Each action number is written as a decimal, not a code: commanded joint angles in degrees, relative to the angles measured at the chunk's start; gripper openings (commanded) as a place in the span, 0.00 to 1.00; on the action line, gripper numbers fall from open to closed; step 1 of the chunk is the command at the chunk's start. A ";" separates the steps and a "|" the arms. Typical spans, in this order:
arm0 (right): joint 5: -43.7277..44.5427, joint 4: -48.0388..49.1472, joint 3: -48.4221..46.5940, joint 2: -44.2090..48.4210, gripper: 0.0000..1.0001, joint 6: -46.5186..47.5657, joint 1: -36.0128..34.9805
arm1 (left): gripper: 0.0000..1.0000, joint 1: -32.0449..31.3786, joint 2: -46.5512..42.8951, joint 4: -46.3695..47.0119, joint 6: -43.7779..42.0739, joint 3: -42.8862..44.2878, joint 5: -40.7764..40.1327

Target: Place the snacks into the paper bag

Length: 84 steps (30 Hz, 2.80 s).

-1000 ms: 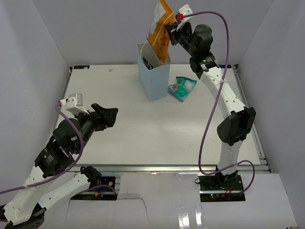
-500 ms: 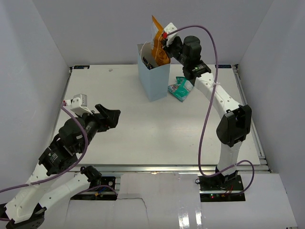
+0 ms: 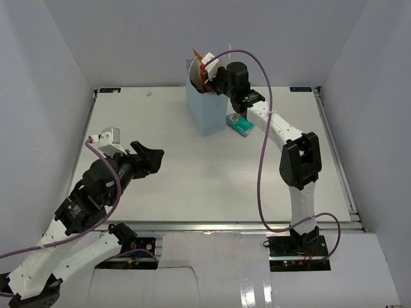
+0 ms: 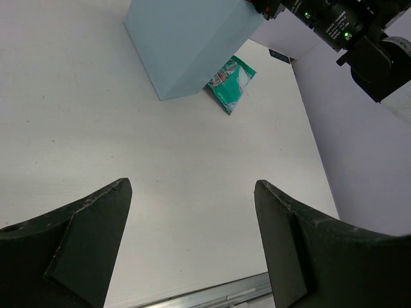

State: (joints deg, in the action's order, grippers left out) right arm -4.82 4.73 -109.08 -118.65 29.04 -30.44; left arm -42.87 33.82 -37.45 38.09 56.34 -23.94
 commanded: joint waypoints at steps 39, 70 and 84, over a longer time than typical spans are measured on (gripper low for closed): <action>-4.32 -5.44 -19.68 -7.65 0.11 -24.03 2.48 | 0.88 0.07 3.53 2.65 0.94 -0.09 1.53; -5.81 -24.51 -23.63 -7.83 0.47 -8.38 1.87 | 0.88 0.07 4.85 4.14 0.94 0.09 3.64; -14.43 -20.29 -11.43 16.25 0.66 -22.52 8.80 | 0.89 0.07 5.02 6.95 -0.56 -0.44 4.96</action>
State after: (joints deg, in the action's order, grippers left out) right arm -17.02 -17.30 -123.37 -106.10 13.32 -24.62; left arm -42.87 39.20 -32.18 38.48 55.96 -20.01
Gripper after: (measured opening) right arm 0.648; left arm 0.884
